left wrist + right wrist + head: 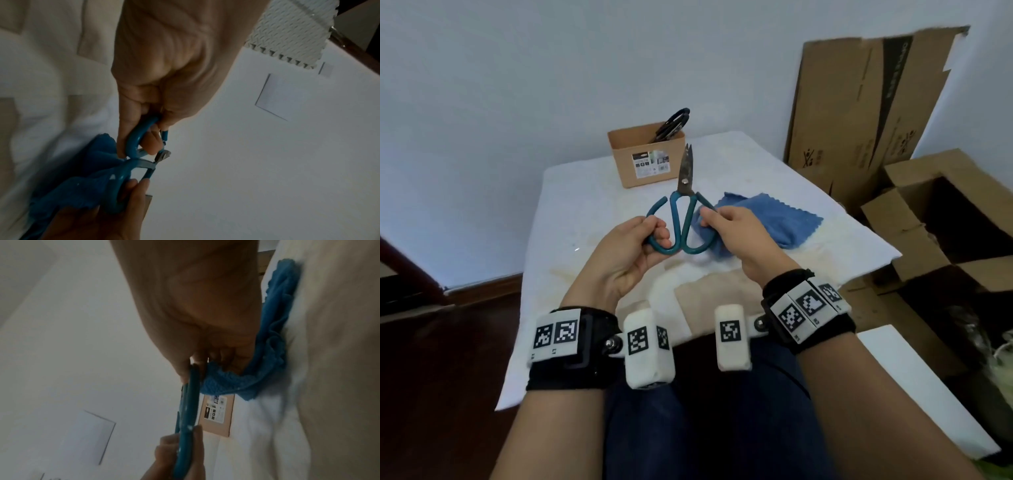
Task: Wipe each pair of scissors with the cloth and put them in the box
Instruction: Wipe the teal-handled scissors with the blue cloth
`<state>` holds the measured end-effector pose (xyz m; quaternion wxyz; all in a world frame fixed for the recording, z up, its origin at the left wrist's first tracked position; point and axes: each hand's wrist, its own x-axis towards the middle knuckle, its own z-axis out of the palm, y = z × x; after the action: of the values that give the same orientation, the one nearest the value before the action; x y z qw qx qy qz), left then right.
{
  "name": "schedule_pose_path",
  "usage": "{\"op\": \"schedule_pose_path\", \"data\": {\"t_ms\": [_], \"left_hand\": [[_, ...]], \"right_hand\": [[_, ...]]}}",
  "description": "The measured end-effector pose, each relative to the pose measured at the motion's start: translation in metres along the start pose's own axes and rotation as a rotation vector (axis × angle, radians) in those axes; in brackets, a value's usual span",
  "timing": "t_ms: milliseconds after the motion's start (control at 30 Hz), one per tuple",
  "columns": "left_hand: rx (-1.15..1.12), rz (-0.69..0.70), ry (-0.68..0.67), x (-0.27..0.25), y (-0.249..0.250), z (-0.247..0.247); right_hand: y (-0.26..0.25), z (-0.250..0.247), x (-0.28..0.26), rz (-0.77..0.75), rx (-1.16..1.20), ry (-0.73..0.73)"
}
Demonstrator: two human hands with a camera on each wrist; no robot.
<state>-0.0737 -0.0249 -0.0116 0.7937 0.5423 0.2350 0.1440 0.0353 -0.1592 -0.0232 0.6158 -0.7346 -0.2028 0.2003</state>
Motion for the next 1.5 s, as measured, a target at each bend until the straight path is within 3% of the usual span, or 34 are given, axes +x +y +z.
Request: {"op": "schedule_pose_path", "data": {"t_ms": [233,367,600,700,800,967,1067,1333,1500], "left_hand": [[0.092,-0.012,-0.015,-0.008,-0.005,-0.005],[0.122,-0.036,0.026,-0.008,-0.006,-0.017],[0.118,0.008,0.168,-0.004,-0.007,-0.029],[-0.067,0.017,0.251,0.0,-0.01,-0.029],[-0.466,-0.024,0.262,0.005,-0.013,-0.025],[-0.837,-0.032,0.137,0.006,-0.019,-0.014],[-0.749,-0.067,0.035,0.005,-0.02,0.001],[-0.515,-0.127,0.054,0.01,-0.03,0.012],[-0.512,-0.047,0.081,0.011,-0.027,0.008]], "right_hand": [[0.02,0.01,-0.008,0.045,0.11,0.089],[0.02,-0.001,-0.005,0.141,0.332,0.142],[0.019,-0.005,-0.012,0.087,0.416,0.125],[0.021,-0.004,-0.012,0.093,0.405,0.128],[0.023,-0.001,-0.012,0.084,0.367,0.111],[0.024,0.001,-0.011,0.064,0.394,0.096],[0.025,0.001,-0.01,0.037,0.378,0.092],[0.025,0.001,-0.012,-0.023,0.168,0.038],[0.02,0.005,-0.013,0.01,0.16,0.01]]}}
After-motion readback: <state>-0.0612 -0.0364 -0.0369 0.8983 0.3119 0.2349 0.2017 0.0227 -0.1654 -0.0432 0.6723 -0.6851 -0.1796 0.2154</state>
